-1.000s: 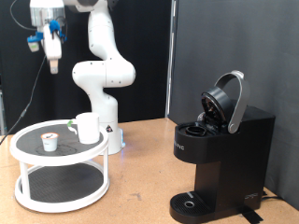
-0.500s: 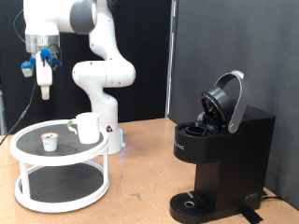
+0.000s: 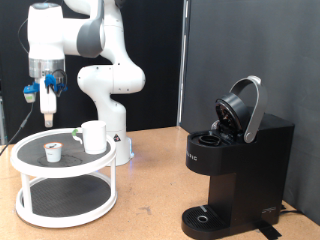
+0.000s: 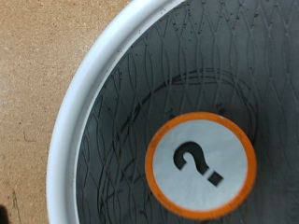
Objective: Make a cup of coffee with the keurig machine
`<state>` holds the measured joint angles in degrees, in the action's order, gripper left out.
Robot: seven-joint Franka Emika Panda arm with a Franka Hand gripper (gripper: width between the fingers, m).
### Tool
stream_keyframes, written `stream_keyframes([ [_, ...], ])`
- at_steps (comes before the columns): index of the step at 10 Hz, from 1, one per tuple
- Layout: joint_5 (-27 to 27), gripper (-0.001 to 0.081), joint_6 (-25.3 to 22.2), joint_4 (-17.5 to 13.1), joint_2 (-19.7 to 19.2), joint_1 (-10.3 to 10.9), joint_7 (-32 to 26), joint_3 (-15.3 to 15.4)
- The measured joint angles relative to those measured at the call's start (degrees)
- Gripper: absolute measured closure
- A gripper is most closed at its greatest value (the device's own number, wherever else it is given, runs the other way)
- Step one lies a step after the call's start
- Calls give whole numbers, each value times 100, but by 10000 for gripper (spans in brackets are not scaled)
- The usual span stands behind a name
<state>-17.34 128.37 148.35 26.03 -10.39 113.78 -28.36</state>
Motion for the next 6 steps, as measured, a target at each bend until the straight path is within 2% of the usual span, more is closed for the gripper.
stream_keyframes([
  [3, -96, 72, 665, 327, -178, -65, 68, -5],
  [6, -103, 72, 1095, 506, -385, -117, 91, -8],
])
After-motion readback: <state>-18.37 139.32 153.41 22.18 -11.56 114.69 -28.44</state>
